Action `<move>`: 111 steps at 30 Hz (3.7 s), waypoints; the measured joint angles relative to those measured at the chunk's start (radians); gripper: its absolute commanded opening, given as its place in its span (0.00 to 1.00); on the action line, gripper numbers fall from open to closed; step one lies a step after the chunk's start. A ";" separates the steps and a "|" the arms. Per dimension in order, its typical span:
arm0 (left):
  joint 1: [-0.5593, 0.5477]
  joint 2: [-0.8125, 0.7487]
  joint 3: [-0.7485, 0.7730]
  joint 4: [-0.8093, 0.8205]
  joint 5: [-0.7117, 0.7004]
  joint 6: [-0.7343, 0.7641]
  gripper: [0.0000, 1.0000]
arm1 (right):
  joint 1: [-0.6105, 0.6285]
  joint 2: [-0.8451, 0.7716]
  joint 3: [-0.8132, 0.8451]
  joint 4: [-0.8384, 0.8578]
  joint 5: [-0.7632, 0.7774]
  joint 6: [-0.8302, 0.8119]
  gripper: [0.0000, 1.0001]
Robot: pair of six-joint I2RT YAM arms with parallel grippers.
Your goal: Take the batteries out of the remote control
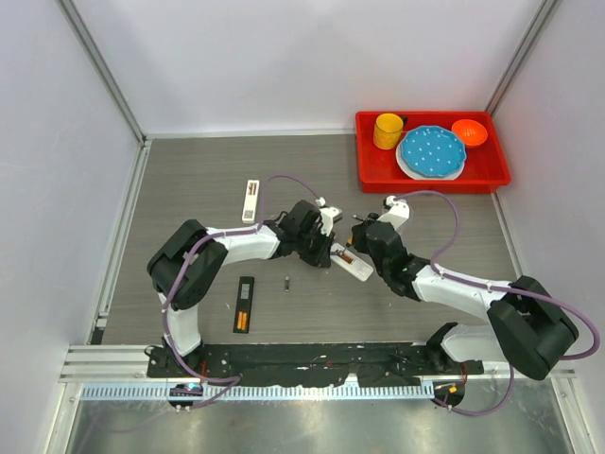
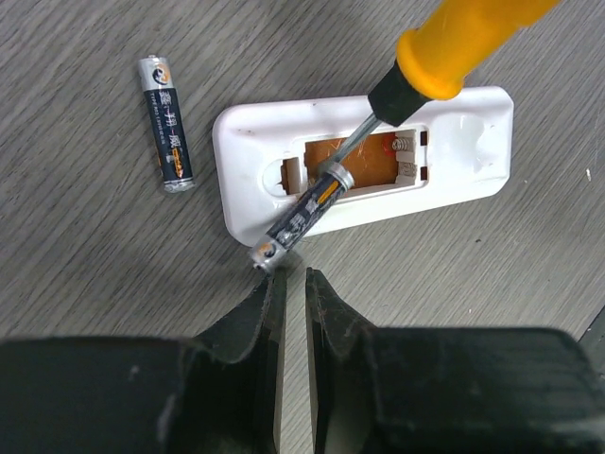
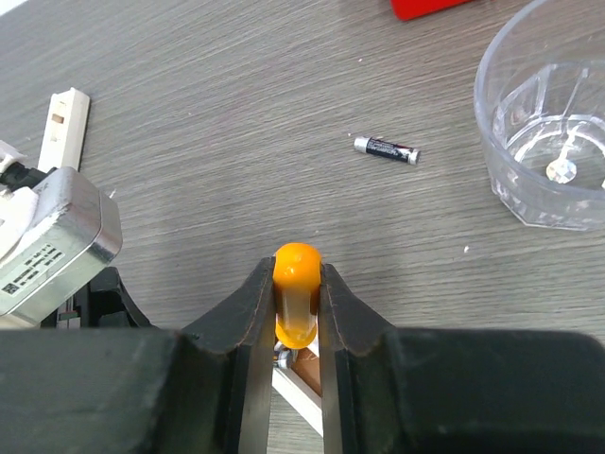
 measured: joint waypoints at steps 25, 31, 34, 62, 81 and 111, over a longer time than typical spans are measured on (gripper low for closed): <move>0.000 -0.042 -0.026 0.003 -0.032 0.012 0.51 | 0.000 -0.103 -0.016 0.017 -0.025 0.074 0.01; 0.000 -0.200 -0.122 -0.010 -0.117 0.040 0.69 | 0.000 -0.202 -0.015 -0.052 0.014 0.031 0.01; 0.000 -0.298 -0.147 -0.037 -0.181 0.048 0.78 | 0.000 -0.243 -0.015 -0.077 0.026 0.014 0.01; 0.000 -0.621 -0.335 -0.712 -0.717 -0.511 0.87 | 0.000 -0.402 -0.129 -0.121 0.024 -0.024 0.01; 0.011 -0.477 -0.363 -0.605 -0.564 -0.465 0.10 | 0.000 -0.446 -0.144 -0.117 0.025 -0.027 0.01; -0.393 -0.206 -0.007 -0.470 -0.502 -0.171 0.00 | -0.140 -0.481 -0.145 -0.252 0.014 -0.028 0.01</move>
